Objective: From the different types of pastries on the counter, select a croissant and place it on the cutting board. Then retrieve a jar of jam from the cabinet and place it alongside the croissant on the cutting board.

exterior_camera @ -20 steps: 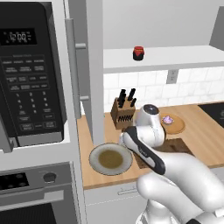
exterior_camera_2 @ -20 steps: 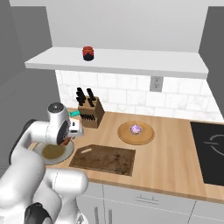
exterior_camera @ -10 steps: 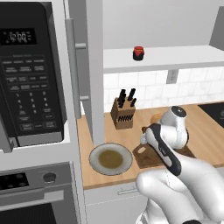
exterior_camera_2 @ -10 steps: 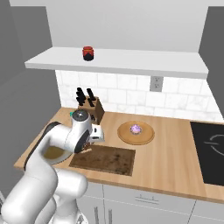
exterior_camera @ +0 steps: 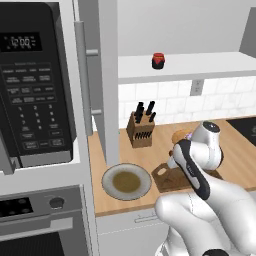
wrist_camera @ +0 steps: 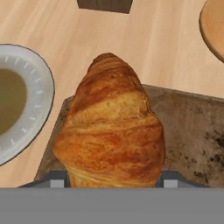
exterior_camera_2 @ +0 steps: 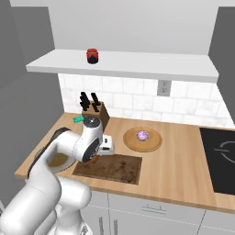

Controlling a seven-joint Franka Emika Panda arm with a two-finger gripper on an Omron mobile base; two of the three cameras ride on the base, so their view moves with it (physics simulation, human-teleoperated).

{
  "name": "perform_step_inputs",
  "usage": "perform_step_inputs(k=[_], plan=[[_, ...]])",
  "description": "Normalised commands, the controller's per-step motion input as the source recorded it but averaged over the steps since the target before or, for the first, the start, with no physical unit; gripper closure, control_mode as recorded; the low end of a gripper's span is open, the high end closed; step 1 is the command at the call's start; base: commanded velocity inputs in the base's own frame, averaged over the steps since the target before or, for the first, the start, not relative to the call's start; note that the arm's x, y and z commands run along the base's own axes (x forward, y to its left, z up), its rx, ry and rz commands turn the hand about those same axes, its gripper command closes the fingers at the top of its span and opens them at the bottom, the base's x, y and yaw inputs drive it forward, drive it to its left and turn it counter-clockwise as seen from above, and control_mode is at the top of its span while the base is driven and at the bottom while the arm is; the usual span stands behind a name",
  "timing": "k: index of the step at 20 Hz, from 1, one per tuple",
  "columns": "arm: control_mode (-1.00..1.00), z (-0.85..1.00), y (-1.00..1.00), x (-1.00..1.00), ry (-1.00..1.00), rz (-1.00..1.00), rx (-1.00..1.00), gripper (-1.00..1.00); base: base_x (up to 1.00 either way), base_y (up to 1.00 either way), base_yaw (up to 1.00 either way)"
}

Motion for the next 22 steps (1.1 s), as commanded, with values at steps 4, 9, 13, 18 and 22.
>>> perform_step_inputs(k=[4, 9, 13, 18, 22], plan=[[-1.00, -0.02, -0.10, -0.02, 0.01, 0.00, 0.00, 1.00, 0.00, 0.00, 0.00], [-1.00, -0.26, -0.01, -0.03, 0.00, 0.00, 0.00, 1.00, 0.00, 0.00, 0.00], [-1.00, -0.19, 0.00, 0.06, 0.00, 0.00, 0.00, 1.00, 0.00, 0.00, 0.00], [-1.00, -0.31, 0.00, 0.19, 0.00, 0.00, 0.00, 1.00, 0.00, 0.00, 0.00], [-1.00, -0.44, 0.00, 0.01, 0.00, 0.00, 0.00, 1.00, 0.00, 0.00, 0.00]])
